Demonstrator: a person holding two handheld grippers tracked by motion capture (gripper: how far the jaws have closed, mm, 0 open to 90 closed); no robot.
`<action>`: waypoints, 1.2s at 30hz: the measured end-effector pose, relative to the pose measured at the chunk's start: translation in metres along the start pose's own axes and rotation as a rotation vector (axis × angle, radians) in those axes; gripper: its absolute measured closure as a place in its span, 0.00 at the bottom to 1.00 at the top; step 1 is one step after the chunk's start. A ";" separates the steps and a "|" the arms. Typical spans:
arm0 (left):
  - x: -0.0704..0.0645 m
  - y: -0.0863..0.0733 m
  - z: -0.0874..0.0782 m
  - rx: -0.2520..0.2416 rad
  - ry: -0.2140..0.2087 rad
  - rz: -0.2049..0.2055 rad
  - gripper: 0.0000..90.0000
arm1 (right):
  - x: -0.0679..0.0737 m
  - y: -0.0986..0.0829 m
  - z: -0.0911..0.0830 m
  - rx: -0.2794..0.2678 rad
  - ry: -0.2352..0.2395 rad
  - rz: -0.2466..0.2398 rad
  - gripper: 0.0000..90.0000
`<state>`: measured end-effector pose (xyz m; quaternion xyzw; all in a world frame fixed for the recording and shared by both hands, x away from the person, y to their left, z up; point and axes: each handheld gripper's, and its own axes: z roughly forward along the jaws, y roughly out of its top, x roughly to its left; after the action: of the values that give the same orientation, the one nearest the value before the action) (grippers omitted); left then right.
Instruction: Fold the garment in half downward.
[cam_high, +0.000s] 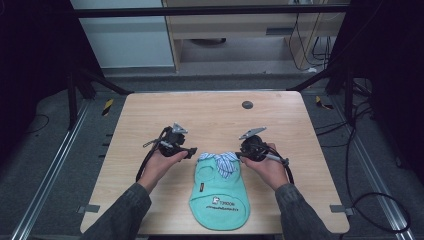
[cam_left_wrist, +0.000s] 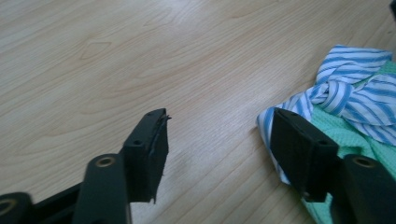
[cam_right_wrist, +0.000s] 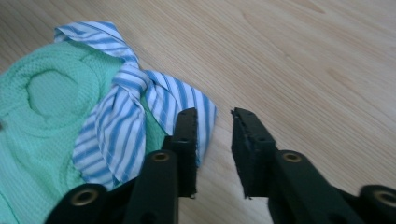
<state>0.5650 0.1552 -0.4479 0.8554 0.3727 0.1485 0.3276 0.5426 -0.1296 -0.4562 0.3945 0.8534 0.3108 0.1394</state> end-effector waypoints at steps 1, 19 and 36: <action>-0.001 0.003 0.001 0.011 0.014 0.010 0.46 | -0.001 0.003 0.002 0.010 -0.003 0.000 0.85; -0.013 0.011 0.030 0.112 -0.065 0.015 0.57 | -0.007 0.010 0.026 0.062 0.064 0.043 0.79; -0.017 0.000 0.045 0.143 -0.081 0.041 0.54 | 0.001 0.008 0.042 0.096 0.060 0.016 0.74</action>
<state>0.5762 0.1228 -0.4813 0.8893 0.3513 0.0932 0.2776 0.5668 -0.1070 -0.4828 0.3981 0.8679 0.2823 0.0923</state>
